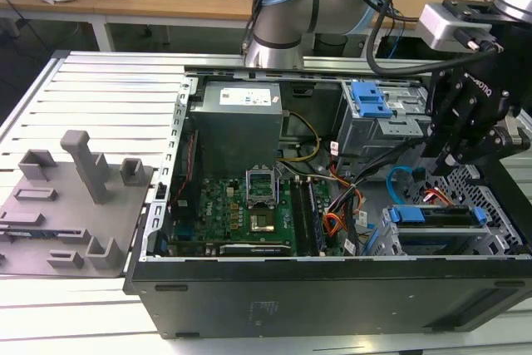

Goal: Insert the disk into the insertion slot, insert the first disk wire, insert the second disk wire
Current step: 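Insert the second disk wire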

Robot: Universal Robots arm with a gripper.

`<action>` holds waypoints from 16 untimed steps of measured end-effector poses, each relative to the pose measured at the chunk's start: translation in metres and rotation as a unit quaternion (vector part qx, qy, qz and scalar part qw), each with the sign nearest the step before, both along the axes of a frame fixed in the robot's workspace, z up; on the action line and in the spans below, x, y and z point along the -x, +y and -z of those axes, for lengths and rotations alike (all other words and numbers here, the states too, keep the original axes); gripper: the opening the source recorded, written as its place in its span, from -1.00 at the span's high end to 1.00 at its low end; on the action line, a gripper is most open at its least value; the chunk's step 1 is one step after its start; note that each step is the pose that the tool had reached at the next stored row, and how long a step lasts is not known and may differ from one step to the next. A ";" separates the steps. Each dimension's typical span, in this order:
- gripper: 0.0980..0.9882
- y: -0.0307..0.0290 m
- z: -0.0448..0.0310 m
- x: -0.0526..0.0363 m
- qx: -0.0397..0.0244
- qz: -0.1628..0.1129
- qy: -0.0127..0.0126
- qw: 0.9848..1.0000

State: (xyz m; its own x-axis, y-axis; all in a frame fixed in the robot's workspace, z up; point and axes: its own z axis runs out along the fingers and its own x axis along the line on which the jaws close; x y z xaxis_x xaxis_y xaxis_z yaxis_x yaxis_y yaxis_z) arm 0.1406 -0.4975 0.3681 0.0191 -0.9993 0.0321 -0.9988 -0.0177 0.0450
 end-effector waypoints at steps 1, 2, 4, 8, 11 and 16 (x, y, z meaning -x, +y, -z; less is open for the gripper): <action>0.41 0.0002 0.0006 0.0000 0.000 0.000 0.000 1.000; 0.41 0.0008 0.0016 0.0009 0.000 0.000 0.000 1.000; 0.41 0.0007 0.0016 0.0063 0.000 -0.001 0.000 1.000; 0.41 -0.0001 0.0018 0.0122 0.007 -0.008 -0.001 1.000; 0.41 -0.0012 0.0034 0.0147 0.007 -0.022 -0.001 1.000; 0.41 -0.0021 0.0051 0.0271 0.008 -0.031 -0.001 0.999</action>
State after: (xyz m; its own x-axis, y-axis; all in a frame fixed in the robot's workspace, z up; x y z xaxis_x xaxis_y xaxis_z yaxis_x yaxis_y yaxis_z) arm 0.1135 -0.4996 0.3630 0.0802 -0.9956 0.0489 -0.9960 -0.0781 0.0431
